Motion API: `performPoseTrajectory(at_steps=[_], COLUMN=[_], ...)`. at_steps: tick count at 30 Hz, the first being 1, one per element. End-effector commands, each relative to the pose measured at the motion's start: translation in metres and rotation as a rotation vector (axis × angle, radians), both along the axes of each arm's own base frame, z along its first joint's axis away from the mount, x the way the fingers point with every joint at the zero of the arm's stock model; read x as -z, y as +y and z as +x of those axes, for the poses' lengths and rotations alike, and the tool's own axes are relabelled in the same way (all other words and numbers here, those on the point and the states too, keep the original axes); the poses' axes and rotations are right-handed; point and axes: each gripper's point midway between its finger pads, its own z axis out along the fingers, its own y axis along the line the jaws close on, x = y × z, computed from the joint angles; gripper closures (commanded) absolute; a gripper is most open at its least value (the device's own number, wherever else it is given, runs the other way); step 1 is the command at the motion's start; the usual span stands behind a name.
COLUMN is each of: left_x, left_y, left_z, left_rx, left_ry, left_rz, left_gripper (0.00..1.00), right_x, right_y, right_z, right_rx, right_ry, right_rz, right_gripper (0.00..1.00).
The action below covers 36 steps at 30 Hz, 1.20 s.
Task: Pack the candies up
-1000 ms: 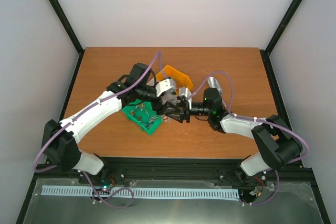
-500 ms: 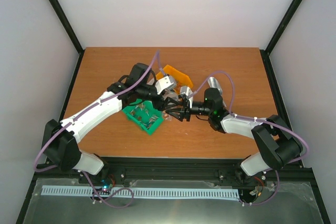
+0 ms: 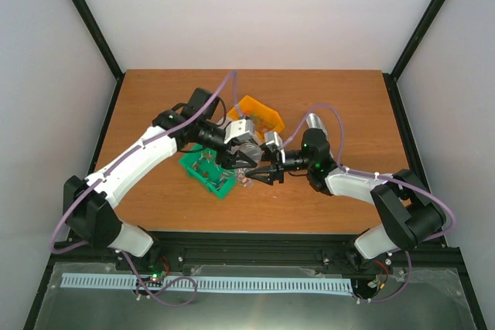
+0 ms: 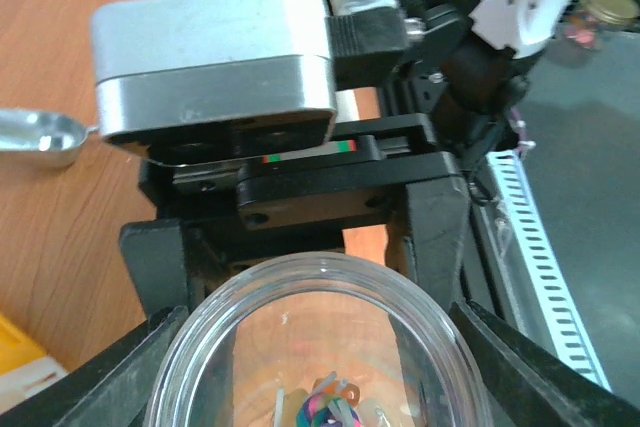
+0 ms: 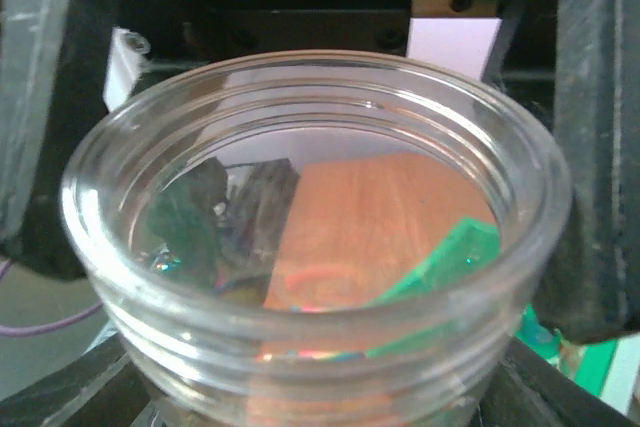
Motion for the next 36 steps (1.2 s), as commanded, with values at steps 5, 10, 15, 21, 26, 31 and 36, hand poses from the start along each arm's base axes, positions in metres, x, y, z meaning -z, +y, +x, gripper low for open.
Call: performPoseTrajectory(at_steps=[5,10,15,21,26,31,36], left_x=[-0.035,-0.013,-0.008,-0.002,-0.001,-0.017,-0.026], left_y=[-0.001,-0.006,-0.008,-0.015,-0.018,-0.016,-0.011], left_z=[-0.059,-0.007,0.018,0.028,0.023,-0.015,-0.040], left_rx=[0.258,-0.043,-0.172,-0.212,-0.167,0.044,0.187], left_ry=[0.095,0.034,0.020,0.086,0.089,0.089,0.085], left_rz=[-0.153,-0.030,-0.014,-0.015,-0.028,-0.110,-0.156], left_gripper=[0.44,0.23,0.22,0.25,0.43,0.54,0.65], right_x=[-0.043,-0.019,-0.003,0.003,0.004,-0.001,-0.010], right_y=[-0.004,-0.002,-0.005,-0.008,-0.008,-0.008,-0.009], right_z=[-0.001,0.027,0.047,0.058,0.050,0.028,0.014], right_rx=[-0.057,0.109,0.233,0.306,0.263,0.129,0.028], right_ry=[-0.031,-0.028,-0.019,-0.029,-0.046,-0.047,-0.046], right_rz=[0.096,0.015,-0.040,-0.070,-0.073,-0.034,-0.002], right_gripper=[0.93,0.93,0.93,0.94,0.94,0.94,0.94])
